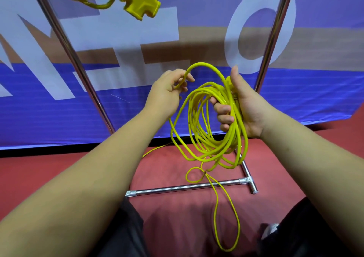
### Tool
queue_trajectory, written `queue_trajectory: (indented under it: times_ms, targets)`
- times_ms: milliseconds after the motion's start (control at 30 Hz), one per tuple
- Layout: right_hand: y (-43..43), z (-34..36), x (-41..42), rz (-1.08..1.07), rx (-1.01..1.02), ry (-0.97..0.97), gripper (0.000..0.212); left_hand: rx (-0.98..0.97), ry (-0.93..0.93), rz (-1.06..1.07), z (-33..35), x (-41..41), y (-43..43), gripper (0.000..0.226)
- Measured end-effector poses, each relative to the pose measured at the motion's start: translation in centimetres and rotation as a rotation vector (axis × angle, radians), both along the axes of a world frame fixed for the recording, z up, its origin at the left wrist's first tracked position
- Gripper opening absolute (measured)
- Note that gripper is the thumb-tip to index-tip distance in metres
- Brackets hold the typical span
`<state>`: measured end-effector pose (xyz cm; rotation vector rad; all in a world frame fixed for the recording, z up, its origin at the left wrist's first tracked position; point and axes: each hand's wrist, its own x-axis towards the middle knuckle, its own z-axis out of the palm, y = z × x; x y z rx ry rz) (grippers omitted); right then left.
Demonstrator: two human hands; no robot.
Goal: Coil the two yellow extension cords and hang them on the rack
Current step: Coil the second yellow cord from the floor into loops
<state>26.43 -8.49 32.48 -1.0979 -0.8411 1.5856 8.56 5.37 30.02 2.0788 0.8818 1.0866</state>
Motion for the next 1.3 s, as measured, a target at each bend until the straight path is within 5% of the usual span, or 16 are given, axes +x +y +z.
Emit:
queue_trajectory:
  times_ms: [133,367,533,733,900,1067,1300]
  targets:
    - [0.2,-0.1,-0.5,0.026,-0.011,0.030,0.082,0.111,0.025,-0.030,0.2,0.0,-0.1,0.060]
    - [0.7,-0.6,-1.5,-0.022,-0.045,0.005,0.042,0.292,0.198,-0.036,0.0,-0.4,0.0,0.052]
    - [1.1,-0.4,-0.8,-0.062,-0.003,0.058,0.017,-0.013,0.337,0.014,-1.1,-1.6,1.4,0.022]
    - [1.1,-0.9,0.1,-0.103,-0.011,0.059,0.012,-0.499,0.616,-0.225,-4.5,-3.1,1.6,0.070]
    - [0.8,-0.3,0.1,-0.099,0.001,0.021,0.028,-0.746,0.532,-0.338,-6.5,-2.2,0.6,0.059]
    - [0.7,-0.6,0.0,-0.093,-0.003,-0.106,0.023,-0.569,0.449,-0.158,-6.0,-1.4,1.2,0.045]
    - [0.3,-0.7,0.4,-0.073,0.033,-0.104,0.021,-0.269,0.367,-0.071,-4.5,-0.7,-0.1,0.083]
